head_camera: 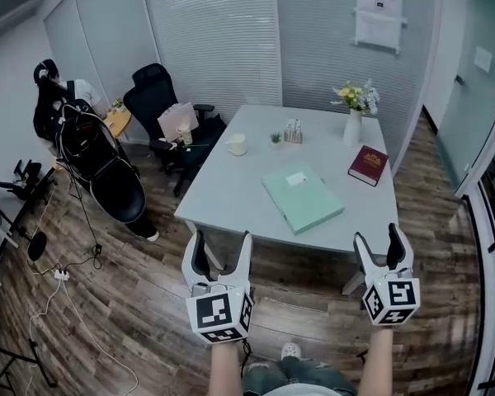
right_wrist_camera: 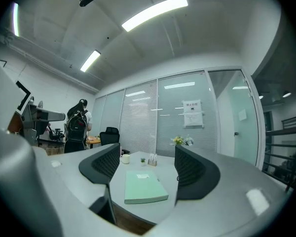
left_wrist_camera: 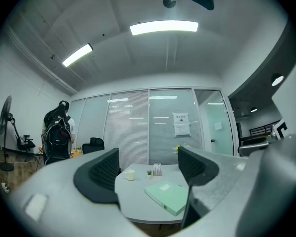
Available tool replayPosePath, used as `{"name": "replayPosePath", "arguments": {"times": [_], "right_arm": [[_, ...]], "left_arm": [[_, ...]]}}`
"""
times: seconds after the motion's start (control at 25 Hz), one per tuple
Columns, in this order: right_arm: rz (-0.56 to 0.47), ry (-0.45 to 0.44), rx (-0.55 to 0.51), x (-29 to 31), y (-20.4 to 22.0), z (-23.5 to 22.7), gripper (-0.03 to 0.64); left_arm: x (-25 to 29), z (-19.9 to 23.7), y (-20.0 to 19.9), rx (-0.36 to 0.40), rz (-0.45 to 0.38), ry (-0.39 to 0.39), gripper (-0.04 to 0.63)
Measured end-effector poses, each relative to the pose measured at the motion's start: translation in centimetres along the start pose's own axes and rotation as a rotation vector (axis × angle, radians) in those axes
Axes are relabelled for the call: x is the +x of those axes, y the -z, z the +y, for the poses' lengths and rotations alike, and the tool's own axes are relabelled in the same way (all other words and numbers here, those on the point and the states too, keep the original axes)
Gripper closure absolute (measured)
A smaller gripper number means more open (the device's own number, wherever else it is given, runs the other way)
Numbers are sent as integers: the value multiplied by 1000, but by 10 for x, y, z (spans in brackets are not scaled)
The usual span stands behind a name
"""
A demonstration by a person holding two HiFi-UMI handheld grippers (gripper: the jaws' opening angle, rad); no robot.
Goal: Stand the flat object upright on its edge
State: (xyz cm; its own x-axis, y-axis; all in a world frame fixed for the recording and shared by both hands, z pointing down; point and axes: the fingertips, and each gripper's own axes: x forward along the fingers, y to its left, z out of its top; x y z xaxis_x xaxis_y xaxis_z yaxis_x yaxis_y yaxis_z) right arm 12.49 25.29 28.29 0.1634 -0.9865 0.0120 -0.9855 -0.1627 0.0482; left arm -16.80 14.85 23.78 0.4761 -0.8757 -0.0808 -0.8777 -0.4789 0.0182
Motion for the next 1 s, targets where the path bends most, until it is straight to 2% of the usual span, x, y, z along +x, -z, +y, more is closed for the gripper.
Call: {"name": "replayPosePath", "arguments": {"times": [0.52, 1.0], "right_arm": [[80, -15, 30, 74, 37, -44, 262], [129, -17, 37, 190, 63, -56, 264]], "left_arm": [[82, -23, 43, -26, 95, -2, 233], [200, -4, 77, -41, 126, 27, 233]]}}
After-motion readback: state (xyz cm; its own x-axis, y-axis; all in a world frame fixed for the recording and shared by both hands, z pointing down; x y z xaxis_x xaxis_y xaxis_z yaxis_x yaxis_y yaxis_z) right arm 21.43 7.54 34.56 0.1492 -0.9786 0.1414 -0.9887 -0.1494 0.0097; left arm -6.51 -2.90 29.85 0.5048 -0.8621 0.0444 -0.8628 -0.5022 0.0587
